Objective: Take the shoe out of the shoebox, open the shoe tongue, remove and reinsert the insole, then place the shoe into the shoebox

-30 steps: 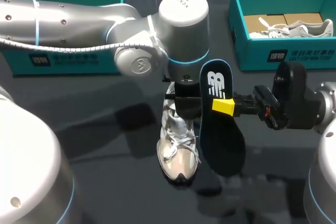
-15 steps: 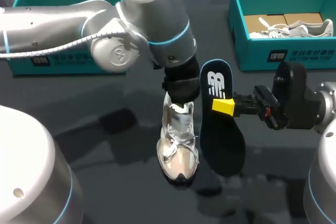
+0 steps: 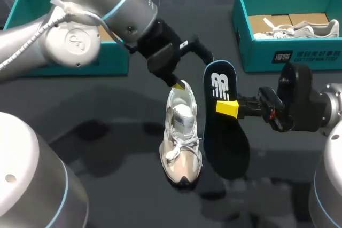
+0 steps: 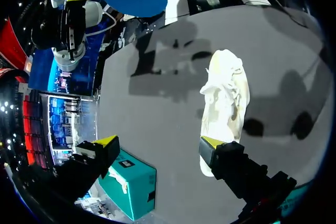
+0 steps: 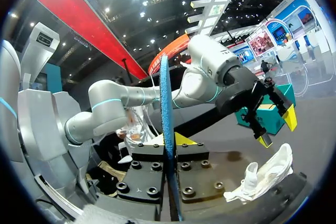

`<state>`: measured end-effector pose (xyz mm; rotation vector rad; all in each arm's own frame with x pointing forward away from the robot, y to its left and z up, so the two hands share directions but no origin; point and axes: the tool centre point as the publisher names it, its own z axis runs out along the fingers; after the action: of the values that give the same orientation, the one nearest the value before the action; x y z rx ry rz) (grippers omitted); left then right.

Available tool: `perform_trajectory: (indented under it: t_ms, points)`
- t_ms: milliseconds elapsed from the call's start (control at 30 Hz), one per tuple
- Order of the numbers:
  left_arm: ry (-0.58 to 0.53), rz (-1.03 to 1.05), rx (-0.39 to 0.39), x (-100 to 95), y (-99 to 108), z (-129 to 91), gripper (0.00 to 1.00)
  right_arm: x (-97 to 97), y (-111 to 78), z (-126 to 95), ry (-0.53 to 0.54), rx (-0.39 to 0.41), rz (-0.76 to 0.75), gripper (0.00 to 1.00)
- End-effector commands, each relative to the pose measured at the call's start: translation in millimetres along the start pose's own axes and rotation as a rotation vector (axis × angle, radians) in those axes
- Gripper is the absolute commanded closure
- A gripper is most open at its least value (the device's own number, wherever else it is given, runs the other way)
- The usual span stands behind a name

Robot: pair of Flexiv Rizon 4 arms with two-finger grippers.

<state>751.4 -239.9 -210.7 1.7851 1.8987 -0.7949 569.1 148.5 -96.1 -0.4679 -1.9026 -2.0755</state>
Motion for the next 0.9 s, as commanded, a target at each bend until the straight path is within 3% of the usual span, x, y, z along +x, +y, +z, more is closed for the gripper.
perform_trajectory:
  t_ms: [33, 233, 367, 600, 900]
  points:
    - [-0.223, -0.004, -0.001, 10.3, -3.5, -7.0, 0.00, 3.3, -1.6, 0.5, -0.007, -0.001, -0.001, 1.00]
    - [-0.240, 0.004, -0.029, 8.9, -1.2, -6.3, 0.00, 3.3, -1.6, 0.5, -0.007, -0.001, -0.001, 1.00]
    - [-0.417, 0.027, -0.053, -1.7, 6.2, -12.2, 0.00, 3.3, -1.6, 0.5, -0.007, -0.001, -0.001, 1.00]
    - [-0.561, 0.067, -0.083, -18.8, 10.4, -25.9, 0.00, 3.3, -1.6, 0.5, -0.007, -0.001, -0.001, 1.00]
    - [-0.615, 0.131, -0.135, -22.8, 10.4, -40.1, 0.00, -49.3, 10.3, -25.1, 0.020, -0.058, 0.207, 1.00]
